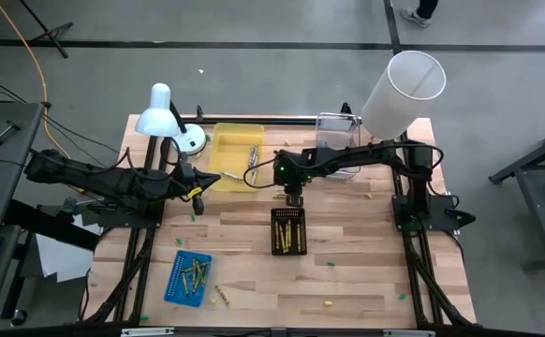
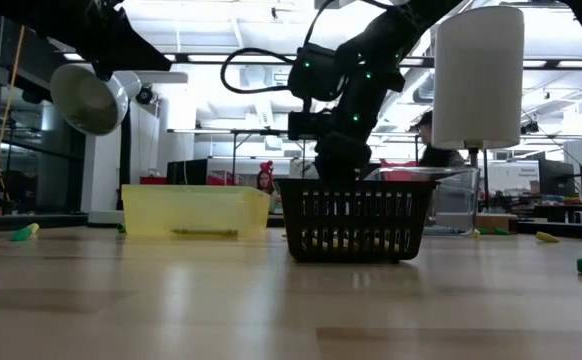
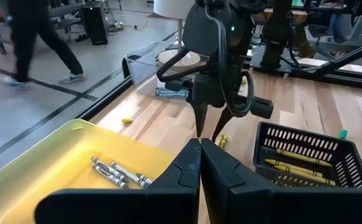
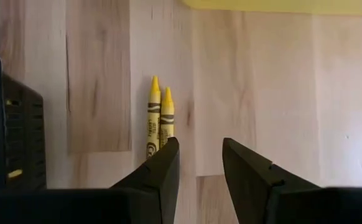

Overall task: Sort crayons
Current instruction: Put the yellow crayon into the black bin

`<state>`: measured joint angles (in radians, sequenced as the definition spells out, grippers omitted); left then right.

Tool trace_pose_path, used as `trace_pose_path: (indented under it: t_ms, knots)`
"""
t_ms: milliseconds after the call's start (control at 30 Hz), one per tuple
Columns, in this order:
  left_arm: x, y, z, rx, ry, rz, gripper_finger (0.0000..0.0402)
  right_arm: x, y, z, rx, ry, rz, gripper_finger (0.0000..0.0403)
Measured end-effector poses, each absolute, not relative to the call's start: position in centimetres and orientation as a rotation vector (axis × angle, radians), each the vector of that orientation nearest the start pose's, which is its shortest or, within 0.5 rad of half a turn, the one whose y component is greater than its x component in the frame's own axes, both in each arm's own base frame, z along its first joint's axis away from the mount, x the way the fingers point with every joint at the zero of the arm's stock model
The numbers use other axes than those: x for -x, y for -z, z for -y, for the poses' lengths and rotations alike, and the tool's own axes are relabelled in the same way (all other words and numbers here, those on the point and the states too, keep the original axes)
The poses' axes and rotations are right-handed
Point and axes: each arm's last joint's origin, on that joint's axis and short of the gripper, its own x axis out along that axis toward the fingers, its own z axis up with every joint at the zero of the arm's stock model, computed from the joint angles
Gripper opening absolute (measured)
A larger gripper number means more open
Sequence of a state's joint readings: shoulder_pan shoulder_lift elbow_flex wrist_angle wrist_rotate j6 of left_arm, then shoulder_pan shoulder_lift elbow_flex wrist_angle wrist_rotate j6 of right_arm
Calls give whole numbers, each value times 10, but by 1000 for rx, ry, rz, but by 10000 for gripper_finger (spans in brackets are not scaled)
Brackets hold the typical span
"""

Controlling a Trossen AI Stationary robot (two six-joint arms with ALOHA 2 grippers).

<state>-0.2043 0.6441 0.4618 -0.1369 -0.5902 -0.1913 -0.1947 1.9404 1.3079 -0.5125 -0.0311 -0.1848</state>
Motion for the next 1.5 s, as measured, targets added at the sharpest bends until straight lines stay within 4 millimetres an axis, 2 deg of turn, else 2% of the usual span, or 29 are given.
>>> trace_pose_path:
  t_ms: [200, 467, 933, 1067, 1233, 1500]
  knots:
    - [-148, -248, 14, 79, -412, -255, 0, -383, -160, 72, 41, 35, -1152, 117]
    - [-148, -248, 14, 79, -410, -256, 0, -385, -138, 73, 29, 15, -1216, 117]
    - [-148, -248, 14, 80, -410, -257, 0, -386, -137, 75, 55, 99, -1218, 114]
    - [-148, -248, 14, 80, -410, -257, 0, -386, -130, 76, 48, 125, -1246, 88]
    - [-149, -249, 14, 86, -409, -241, 0, -386, -121, 76, 36, 140, -1281, 16]
    - [-149, -250, 14, 87, -409, -234, 0, -391, -125, 72, 60, 144, -1272, 5]
